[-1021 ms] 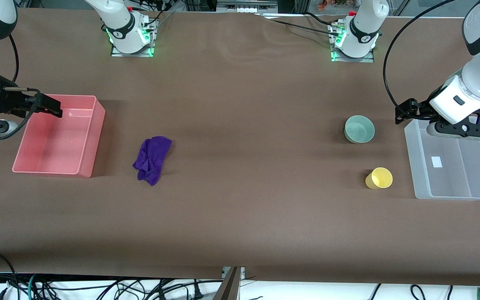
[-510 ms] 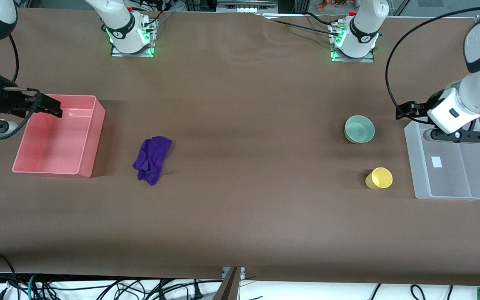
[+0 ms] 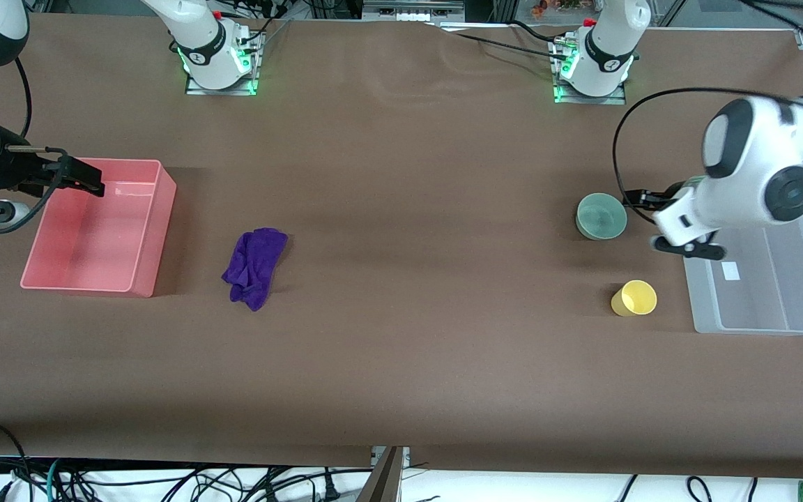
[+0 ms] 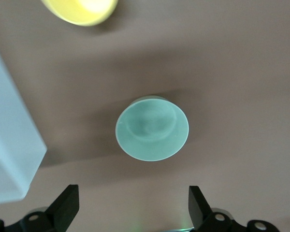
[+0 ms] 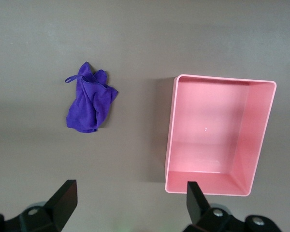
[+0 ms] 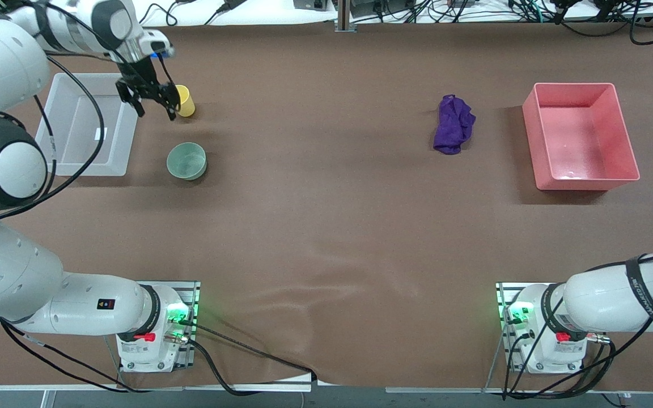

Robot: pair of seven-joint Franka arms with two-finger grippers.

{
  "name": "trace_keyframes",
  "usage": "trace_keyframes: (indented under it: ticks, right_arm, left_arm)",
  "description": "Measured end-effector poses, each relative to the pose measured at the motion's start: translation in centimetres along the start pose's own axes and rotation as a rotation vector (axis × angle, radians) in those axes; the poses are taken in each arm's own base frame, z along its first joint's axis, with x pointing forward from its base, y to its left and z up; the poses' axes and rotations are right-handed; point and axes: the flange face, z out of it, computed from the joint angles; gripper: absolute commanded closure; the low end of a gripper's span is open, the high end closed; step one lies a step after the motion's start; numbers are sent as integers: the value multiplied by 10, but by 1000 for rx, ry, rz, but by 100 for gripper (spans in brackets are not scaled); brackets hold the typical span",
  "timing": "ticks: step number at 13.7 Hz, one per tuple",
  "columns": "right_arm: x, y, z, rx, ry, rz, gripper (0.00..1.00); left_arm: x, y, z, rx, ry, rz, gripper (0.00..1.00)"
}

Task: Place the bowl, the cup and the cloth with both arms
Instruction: 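Grasp the green bowl with the left gripper while the right gripper reaches the cloth, then place the bowl in the clear bin while the right gripper grasps the cloth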

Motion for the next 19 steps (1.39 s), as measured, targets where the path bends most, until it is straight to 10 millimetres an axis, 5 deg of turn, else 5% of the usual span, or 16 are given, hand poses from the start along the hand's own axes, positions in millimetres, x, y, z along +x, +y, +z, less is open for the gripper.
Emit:
trace_keyframes:
  ticks: [5, 7, 8, 9, 11, 15, 19]
  right_arm:
    - [2, 0, 4, 0, -5, 1, 0]
    - [10, -2, 19, 1, -1, -4, 0]
    - [17, -6, 35, 2, 6, -11, 0]
    - [23, -11, 57, 3, 10, -18, 0]
    - [37, -18, 119, 6, 2, -30, 0]
    - [52, -25, 239, 15, 4, -37, 0]
    - [61, -49, 287, 25, 16, -38, 0]
  left_arm:
    - [4, -4, 120, 37, 144, 117, 2]
    - [-3, -3, 147, 49, 175, 147, 6]
    - [-4, -3, 150, 51, 176, 167, 21]
    - [-4, -3, 150, 53, 179, 183, 64]
    - [-3, -4, 149, 55, 182, 200, 100]
    - [-2, -6, 148, 58, 192, 203, 100]
    - [3, -9, 133, 65, 212, 206, 100]
